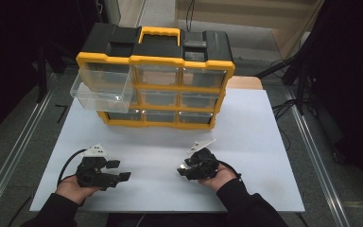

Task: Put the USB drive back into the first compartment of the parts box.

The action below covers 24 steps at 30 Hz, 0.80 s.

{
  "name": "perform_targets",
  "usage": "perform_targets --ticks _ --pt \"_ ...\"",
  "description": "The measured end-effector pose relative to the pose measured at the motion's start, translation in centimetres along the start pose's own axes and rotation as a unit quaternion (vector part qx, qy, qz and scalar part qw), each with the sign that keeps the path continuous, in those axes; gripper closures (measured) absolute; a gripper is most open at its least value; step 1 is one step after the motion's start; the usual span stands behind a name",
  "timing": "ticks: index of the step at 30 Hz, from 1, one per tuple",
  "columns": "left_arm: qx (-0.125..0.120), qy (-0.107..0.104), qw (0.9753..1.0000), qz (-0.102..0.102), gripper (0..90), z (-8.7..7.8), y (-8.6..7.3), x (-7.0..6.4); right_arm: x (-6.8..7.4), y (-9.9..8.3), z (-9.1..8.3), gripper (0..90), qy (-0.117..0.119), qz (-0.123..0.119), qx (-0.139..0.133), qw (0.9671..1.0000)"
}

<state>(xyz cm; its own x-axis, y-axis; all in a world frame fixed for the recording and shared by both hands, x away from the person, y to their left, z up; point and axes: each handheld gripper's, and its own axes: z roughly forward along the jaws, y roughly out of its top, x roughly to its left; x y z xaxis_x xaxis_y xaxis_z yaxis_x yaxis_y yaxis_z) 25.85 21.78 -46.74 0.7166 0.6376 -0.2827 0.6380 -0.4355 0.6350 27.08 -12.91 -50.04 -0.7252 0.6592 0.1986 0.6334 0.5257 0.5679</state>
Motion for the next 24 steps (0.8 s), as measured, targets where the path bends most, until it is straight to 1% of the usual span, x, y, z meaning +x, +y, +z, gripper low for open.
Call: perform_targets --ticks 2,3,4,6,7,9,13,15,16,19,20,22,23,24 --pt "-0.001 0.000 1.0000 0.000 31.2 0.0 0.0 0.0 0.2 -0.1 0.0 57.5 -0.008 -0.003 0.000 1.0000" --pt "0.000 -0.001 1.0000 0.000 31.1 0.0 0.0 0.0 0.3 -0.2 0.0 66.0 -0.014 -0.006 0.000 0.9999" --pt "0.000 0.000 1.0000 0.000 31.1 0.0 0.0 0.0 0.3 -0.2 0.0 66.0 -0.014 -0.006 0.000 0.9999" --pt "0.001 -0.001 1.0000 -0.001 31.1 0.0 0.0 0.0 0.4 -0.3 -0.1 74.7 -0.021 -0.006 0.002 0.9998" --pt "0.001 -0.001 1.0000 0.000 31.1 0.1 0.0 0.0 0.4 -0.3 -0.1 75.8 -0.022 -0.006 0.003 0.9997" --pt "0.001 -0.001 1.0000 0.000 31.1 0.1 0.0 0.0 0.3 -0.3 -0.1 76.2 -0.016 -0.008 0.004 0.9998" --pt "0.001 -0.002 1.0000 0.000 31.2 0.1 0.1 0.0 -0.2 -0.2 -0.1 76.5 0.003 -0.025 0.006 0.9997" --pt "0.000 -0.001 1.0000 0.000 31.2 0.0 0.1 0.0 -0.7 0.0 -0.2 76.5 0.019 -0.029 0.011 0.9993" --pt "0.000 -0.001 1.0000 0.001 31.2 0.0 0.0 0.0 -1.0 0.1 -0.2 76.5 0.031 -0.026 0.016 0.9990" --pt "0.000 -0.001 1.0000 0.001 31.2 0.0 0.0 0.0 -1.3 0.5 -0.6 76.5 0.049 -0.030 0.008 0.9983" --pt "0.000 0.000 1.0000 0.001 31.2 0.0 0.0 0.0 -1.4 0.9 -1.1 76.5 0.065 -0.038 0.003 0.9972" --pt "-0.001 -0.001 1.0000 0.000 31.2 0.0 0.0 0.0 -1.4 1.1 -1.3 76.5 0.069 -0.040 0.002 0.9969" --pt "-0.001 -0.001 1.0000 0.000 31.2 0.0 0.0 0.0 -1.4 1.4 -1.8 76.5 0.079 -0.042 -0.002 0.9960" --pt "0.000 0.000 1.0000 0.000 31.2 0.0 0.0 0.0 -1.5 1.5 -2.0 76.5 0.083 -0.040 -0.002 0.9958"
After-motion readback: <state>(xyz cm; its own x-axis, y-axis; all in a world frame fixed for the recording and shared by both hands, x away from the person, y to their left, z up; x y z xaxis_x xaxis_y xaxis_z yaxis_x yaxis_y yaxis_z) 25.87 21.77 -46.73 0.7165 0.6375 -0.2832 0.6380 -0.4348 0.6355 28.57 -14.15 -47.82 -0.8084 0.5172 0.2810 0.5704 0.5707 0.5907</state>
